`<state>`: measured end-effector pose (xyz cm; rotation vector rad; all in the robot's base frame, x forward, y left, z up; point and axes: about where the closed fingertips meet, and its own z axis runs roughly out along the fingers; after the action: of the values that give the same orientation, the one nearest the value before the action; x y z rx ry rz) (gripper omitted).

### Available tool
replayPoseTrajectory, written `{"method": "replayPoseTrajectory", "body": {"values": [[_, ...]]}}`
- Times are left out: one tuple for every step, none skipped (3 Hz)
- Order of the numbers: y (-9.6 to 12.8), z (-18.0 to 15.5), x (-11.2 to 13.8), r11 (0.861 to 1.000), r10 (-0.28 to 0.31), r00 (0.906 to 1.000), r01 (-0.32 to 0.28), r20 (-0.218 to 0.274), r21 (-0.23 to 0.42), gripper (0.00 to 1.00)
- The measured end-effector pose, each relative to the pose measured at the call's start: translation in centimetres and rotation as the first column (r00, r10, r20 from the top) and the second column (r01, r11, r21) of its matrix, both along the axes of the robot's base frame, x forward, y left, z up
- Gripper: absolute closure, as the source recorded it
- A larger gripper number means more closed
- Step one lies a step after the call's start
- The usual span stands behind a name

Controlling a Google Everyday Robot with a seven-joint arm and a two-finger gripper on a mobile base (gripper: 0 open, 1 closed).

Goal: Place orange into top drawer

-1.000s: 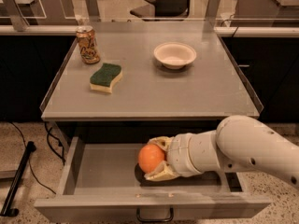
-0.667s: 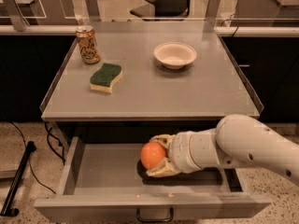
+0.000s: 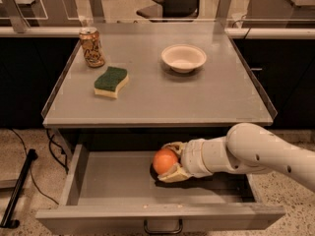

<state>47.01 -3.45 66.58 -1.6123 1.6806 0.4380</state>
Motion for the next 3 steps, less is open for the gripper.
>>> {"method": "replayPoseTrajectory", "body": {"values": [[0.3,-1.7,0.7,1.000,-0.001,0.9998,0.001,-0.020,0.030,1.00],[1.3,-4.1,1.6,0.997,0.006,0.9991,-0.003,-0.043,0.072,1.00],[1.4,-4.4,1.6,0.997,0.006,0.9989,-0.002,-0.046,0.073,1.00]]}}
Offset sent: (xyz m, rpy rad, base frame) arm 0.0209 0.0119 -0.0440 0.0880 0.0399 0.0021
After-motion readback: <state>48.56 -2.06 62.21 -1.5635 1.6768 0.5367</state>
